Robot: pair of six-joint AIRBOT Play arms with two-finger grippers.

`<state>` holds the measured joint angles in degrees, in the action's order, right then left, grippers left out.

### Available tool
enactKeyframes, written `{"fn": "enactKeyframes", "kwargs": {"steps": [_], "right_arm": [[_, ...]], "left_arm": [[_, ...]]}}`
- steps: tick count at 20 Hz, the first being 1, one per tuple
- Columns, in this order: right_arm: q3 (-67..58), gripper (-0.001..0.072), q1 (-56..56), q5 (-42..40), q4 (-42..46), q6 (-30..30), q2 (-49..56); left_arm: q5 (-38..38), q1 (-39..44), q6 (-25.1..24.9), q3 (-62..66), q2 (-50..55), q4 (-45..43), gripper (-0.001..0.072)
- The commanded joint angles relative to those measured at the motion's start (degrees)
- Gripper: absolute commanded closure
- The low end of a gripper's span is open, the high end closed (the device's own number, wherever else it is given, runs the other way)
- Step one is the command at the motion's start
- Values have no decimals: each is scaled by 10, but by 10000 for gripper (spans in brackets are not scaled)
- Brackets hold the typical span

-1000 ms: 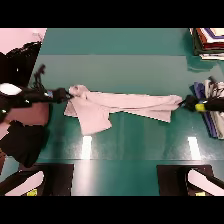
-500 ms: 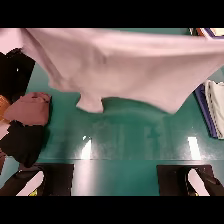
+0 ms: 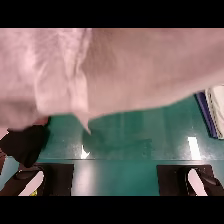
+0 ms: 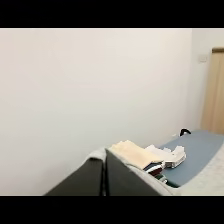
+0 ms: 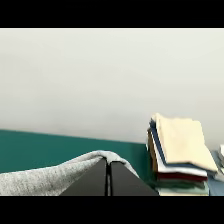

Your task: Fold the shirts.

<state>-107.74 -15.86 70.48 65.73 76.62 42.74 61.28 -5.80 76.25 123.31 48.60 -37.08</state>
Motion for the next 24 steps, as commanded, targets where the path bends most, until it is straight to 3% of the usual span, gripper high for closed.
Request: {"fn": "enactKeyframes", "kwargs": {"steps": [1,5,8,12,15,19,24], "right_arm": [[-75,696,0,137,35,30,73],[-41,697,22,254,31,46,195],[57,696,70,268,37,46,277],[159,696,117,250,39,46,396],[166,696,134,183,39,46,480],[82,696,138,86,39,47,560],[-15,696,139,38,39,55,607]], "left_arm": [[2,0,34,-49,-3,-26,689],[76,0,48,-251,17,-87,688],[111,0,44,-403,70,-92,688],[80,0,11,-525,184,-95,688],[-8,0,-19,-522,288,-77,688],[-109,0,-47,-457,382,-70,688],[-113,0,-78,-352,454,-71,688]]}}
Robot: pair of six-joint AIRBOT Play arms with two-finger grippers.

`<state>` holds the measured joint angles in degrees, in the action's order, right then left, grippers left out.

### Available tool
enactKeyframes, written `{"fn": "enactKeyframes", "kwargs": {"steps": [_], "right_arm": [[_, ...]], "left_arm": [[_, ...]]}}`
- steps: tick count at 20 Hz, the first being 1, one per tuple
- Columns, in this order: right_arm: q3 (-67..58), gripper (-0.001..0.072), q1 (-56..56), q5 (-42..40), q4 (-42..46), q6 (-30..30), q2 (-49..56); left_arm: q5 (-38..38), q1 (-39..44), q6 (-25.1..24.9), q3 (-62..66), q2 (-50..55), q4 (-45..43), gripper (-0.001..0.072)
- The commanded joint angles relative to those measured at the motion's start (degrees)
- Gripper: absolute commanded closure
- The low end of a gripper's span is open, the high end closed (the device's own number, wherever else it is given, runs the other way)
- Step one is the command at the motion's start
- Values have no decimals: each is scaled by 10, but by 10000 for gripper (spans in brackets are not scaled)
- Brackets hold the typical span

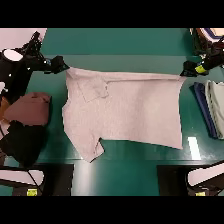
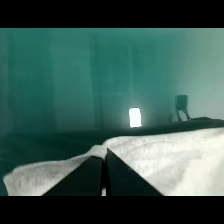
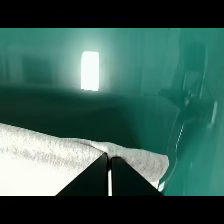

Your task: Fold the shirts.

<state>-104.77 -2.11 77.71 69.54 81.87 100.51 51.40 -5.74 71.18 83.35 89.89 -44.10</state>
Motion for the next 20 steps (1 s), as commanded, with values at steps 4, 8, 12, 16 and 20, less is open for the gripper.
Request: {"fn": "enactKeyframes", "kwargs": {"steps": [4,8,12,16,20], "right_arm": [[-46,696,1,37,2,2,30],[-46,697,13,127,14,2,30],[17,697,41,113,26,9,21],[93,696,63,43,25,13,20],[103,694,80,9,26,21,21]], "left_arm": [[65,-6,-86,50,42,-12,688],[207,-28,-70,49,42,-136,688],[205,-34,-45,10,43,-168,688],[150,-34,-45,-39,43,-165,687],[155,-34,-8,-39,44,-164,430]]}}
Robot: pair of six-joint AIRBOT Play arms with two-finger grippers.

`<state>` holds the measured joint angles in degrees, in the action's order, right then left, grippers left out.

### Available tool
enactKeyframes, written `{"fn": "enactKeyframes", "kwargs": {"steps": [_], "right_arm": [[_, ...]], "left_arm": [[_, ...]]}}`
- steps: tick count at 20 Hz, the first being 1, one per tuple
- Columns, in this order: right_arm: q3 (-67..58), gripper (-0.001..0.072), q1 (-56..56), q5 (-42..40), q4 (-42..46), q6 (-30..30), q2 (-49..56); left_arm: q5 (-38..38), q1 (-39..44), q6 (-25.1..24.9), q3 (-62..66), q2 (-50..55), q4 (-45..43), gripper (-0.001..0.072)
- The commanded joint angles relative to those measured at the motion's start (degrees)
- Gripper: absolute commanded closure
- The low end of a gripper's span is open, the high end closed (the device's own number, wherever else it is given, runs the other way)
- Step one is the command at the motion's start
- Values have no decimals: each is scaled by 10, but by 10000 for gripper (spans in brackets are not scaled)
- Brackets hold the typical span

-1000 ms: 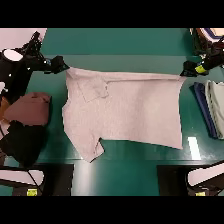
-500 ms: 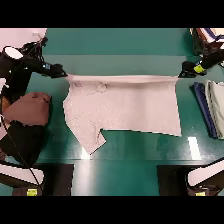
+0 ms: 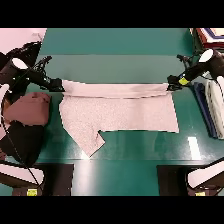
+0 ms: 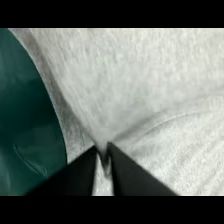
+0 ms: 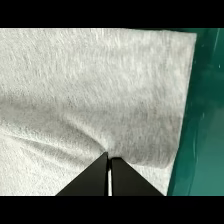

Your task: Fold the shirts.

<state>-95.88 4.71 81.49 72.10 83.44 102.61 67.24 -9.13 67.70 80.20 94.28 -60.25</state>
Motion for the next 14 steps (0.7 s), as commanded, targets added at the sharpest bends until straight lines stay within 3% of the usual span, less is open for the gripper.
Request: {"fn": "enactKeyframes", "kwargs": {"steps": [1,2,3,7,14], "right_arm": [[7,609,11,-24,0,5,0],[-2,412,11,-11,0,5,0],[-15,365,7,12,1,5,-1],[16,365,-29,56,1,-16,-67],[236,367,-85,-31,-2,-17,-263]], "left_arm": [[-1,0,36,-6,-1,-7,116],[12,-1,49,-1,-1,-11,154],[31,-5,53,7,-2,-11,171],[68,-33,61,-35,-81,-32,172],[57,-45,88,-385,-342,-26,172]]}}
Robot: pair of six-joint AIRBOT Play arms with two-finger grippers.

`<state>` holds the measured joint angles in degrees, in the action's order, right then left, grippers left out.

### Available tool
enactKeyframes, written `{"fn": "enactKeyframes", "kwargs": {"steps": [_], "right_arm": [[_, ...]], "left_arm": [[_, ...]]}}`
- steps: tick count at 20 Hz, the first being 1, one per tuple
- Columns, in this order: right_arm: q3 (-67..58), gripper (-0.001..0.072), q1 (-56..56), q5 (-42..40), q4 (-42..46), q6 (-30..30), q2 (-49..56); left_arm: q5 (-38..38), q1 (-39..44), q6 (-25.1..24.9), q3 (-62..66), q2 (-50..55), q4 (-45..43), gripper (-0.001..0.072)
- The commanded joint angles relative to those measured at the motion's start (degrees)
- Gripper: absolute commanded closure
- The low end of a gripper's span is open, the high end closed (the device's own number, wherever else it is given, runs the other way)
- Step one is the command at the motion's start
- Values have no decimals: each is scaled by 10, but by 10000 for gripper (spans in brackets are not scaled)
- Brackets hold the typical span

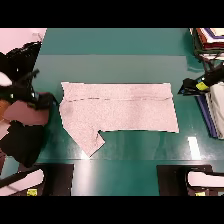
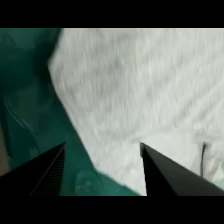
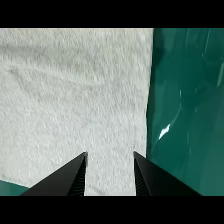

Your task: Fold the shirts.

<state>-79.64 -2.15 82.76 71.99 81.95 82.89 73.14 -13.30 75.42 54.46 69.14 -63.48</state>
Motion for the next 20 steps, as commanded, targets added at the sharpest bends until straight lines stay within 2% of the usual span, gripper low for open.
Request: {"fn": "enactKeyframes", "kwargs": {"steps": [1,3,6,12,16,17,18,19,20], "right_arm": [[97,373,-16,-61,-3,-2,-86],[133,374,-16,-83,-5,-2,-120],[158,374,-16,-87,-4,-2,-151],[162,376,-16,-93,-5,-2,-189],[162,376,-16,-73,-5,-2,-192],[162,376,-17,-63,-4,-2,-192],[162,376,-17,-51,-1,-2,-192],[163,376,-17,-37,2,-2,-192],[170,375,-17,-25,2,-6,-192]], "left_arm": [[-4,-4,11,-169,-114,10,172],[-19,-4,8,-239,-144,52,171],[-45,-4,-41,-299,-149,134,171],[-102,-3,-39,-326,-148,155,172],[-173,66,-32,-326,-144,174,172],[-193,86,-17,-326,-144,173,208],[-209,99,-4,-326,-144,176,388],[-215,105,-3,-326,-144,180,520],[-210,105,-4,-326,-144,187,606]]}}
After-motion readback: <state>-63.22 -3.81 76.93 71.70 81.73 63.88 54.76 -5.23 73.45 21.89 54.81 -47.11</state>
